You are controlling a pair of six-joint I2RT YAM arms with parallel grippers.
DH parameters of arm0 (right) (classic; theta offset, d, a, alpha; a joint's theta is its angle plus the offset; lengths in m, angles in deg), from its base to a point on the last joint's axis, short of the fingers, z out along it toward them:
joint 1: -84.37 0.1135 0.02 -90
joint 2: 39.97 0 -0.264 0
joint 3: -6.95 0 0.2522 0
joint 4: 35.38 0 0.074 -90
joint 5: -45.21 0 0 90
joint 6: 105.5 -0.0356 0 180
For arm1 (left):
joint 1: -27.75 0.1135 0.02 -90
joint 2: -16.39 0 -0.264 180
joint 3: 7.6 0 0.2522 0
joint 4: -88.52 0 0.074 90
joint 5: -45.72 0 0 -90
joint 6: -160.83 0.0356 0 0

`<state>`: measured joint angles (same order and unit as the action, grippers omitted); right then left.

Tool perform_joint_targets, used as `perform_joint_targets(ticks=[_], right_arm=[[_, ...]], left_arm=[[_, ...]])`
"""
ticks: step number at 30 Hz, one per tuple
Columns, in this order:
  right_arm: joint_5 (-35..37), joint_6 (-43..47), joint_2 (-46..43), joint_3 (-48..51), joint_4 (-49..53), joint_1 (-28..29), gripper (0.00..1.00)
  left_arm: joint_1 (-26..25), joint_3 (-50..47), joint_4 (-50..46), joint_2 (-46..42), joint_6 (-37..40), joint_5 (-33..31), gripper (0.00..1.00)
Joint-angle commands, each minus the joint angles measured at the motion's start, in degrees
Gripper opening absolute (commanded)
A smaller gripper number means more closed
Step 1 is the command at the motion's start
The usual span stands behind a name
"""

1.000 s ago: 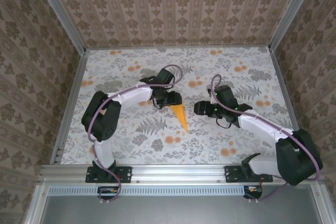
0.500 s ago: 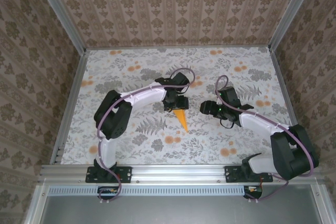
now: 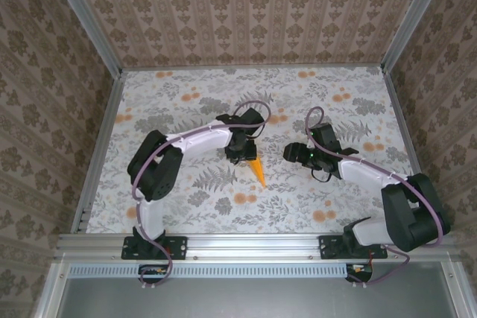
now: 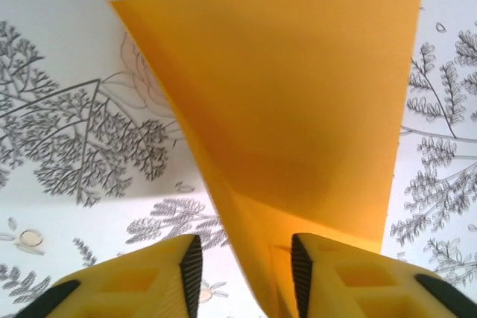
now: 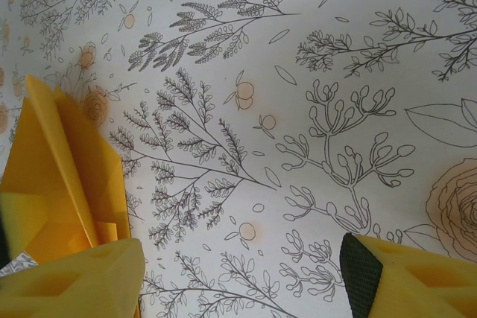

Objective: Fold a paper plane with a square sheet of paper (pick it up from the middle)
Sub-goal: Turn over a paper plane at the center of the table.

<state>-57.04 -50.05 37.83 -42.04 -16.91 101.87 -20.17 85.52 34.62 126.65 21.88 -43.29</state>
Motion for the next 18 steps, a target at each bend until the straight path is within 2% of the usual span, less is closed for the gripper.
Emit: perform_joint_targets(ticks=[1,9,14,18], right_arm=[[-0.93,-0.86,0.60,0.26,-1.08,-0.32,0.72],[-3.42,-0.96,-0.34,-0.16,-0.76,-0.35,0.72],[-7.55,-1.83,-4.38,0.96,-1.83,-0.18,0.71],[-10.03,-3.27,-7.62,2.00,-3.14,0.43,0.70]], left_arm=[[0.52,-2.77,2.33,-3.34,-2.76,-0.87,0.33],[1.84,-6.35,8.94,-4.91,-1.79,3.77,0.00],[2.11,-7.86,14.83,-9.96,3.67,7.56,0.00],[2.83,-11.10,22.17,-13.74,6.87,13.27,0.00]])
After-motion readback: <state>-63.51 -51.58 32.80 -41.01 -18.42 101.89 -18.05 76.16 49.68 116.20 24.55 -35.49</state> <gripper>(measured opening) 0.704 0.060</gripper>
